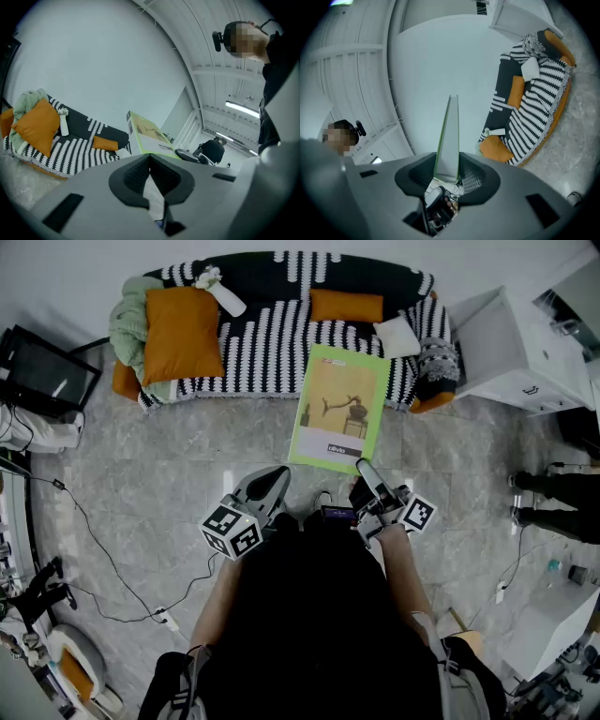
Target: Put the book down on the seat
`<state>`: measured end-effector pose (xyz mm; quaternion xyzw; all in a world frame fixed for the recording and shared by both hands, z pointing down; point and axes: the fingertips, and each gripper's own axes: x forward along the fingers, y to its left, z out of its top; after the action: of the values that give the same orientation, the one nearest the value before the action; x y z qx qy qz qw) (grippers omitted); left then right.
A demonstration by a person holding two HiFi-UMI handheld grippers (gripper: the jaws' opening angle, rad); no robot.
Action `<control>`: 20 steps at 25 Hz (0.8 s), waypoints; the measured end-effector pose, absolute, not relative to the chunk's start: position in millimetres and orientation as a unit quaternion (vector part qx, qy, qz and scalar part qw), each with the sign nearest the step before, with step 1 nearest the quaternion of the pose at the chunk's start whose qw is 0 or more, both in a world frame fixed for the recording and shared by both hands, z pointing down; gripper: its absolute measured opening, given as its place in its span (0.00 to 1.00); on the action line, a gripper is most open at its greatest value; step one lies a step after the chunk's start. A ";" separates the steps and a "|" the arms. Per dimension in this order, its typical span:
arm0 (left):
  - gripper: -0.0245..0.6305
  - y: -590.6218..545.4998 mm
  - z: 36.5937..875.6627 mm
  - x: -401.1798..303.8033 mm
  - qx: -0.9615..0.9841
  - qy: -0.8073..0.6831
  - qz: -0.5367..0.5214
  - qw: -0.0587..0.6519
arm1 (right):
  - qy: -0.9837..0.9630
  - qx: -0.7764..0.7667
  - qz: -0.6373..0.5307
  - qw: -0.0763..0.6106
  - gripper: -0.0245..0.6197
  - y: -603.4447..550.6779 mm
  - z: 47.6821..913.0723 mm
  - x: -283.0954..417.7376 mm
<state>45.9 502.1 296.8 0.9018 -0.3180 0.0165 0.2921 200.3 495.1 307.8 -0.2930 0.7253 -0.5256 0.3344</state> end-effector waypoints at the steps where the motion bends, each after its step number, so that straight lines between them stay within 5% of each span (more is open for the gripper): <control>1: 0.06 500.3 298.0 48.7 0.901 -0.319 0.016 0.292 | 0.726 -0.293 -0.526 0.333 0.28 492.9 308.8 202.8; 20: 0.06 505.4 300.8 49.0 0.897 -0.327 0.023 0.296 | 0.715 -0.277 -0.544 0.342 0.28 496.2 308.7 201.3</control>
<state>49.0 505.4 300.8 0.8973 -0.3268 0.0226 0.2960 201.3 496.2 308.7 -0.2766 0.7146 -0.5437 0.3424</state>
